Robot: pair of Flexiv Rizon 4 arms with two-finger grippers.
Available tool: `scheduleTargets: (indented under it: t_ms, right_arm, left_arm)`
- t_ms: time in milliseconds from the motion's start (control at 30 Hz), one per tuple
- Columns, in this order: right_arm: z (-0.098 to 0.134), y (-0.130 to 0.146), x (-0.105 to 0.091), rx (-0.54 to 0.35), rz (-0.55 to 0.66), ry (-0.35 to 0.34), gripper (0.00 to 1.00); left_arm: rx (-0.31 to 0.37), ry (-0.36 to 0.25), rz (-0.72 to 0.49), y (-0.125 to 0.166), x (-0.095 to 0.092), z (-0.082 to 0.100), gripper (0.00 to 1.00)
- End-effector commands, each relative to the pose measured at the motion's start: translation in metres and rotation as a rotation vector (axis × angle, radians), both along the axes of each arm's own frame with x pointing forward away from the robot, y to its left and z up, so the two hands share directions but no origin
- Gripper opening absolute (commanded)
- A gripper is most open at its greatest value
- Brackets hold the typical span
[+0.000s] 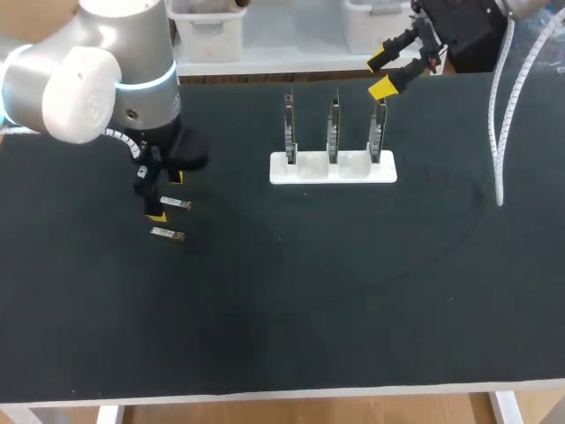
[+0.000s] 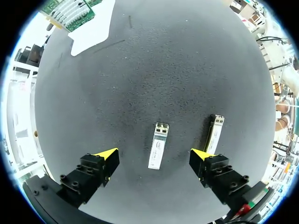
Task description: Pick up the optical module with the left hand, and insert it into the network port with the right hand.
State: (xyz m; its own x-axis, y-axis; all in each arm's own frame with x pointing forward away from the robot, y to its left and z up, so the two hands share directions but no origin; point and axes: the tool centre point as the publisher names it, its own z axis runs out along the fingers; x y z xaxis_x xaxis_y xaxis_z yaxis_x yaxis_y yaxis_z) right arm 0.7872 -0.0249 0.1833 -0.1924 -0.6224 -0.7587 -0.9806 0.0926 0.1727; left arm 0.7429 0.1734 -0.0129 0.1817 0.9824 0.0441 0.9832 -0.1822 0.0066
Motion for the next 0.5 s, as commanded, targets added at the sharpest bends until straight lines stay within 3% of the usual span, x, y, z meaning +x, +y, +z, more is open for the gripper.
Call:
scheduleTargets:
  t_ms: [33,100,133,167,200,233,500]
  right_arm:
    - [0.0005,-0.0005,-0.0034,-0.001,-0.005,-0.005,1.00]
    - [0.0005,-0.0005,-0.0034,-0.001,-0.005,-0.005,1.00]
    - [0.0005,-0.0005,-0.0034,-0.001,-0.005,-0.005,1.00]
    - [0.0005,-0.0005,-0.0034,-0.001,-0.005,-0.005,1.00]
    - [0.0005,-0.0005,-0.0034,-0.001,-0.005,-0.005,1.00]
    - [0.0005,-0.0005,-0.0034,-0.001,-0.005,-0.005,1.00]
    - [0.0005,-0.0005,-0.0034,-0.001,-0.005,-0.005,1.00]
  left_arm:
    - [0.000,0.004,-0.004,0.0009,0.0019,-0.0003,1.00]
    - [0.000,0.005,-0.005,0.0015,0.0025,-0.0008,1.00]
    - [-0.002,0.004,-0.010,0.0016,0.0026,-0.0008,0.78]
    - [-0.001,0.004,-0.011,0.0017,0.0026,-0.0008,0.28]
    - [-0.001,0.004,-0.012,0.0019,0.0026,-0.0008,0.20]
    - [0.000,0.005,-0.014,0.0023,0.0025,-0.0009,0.00]
    - [0.001,0.006,-0.009,0.0040,0.0031,-0.0018,0.00]
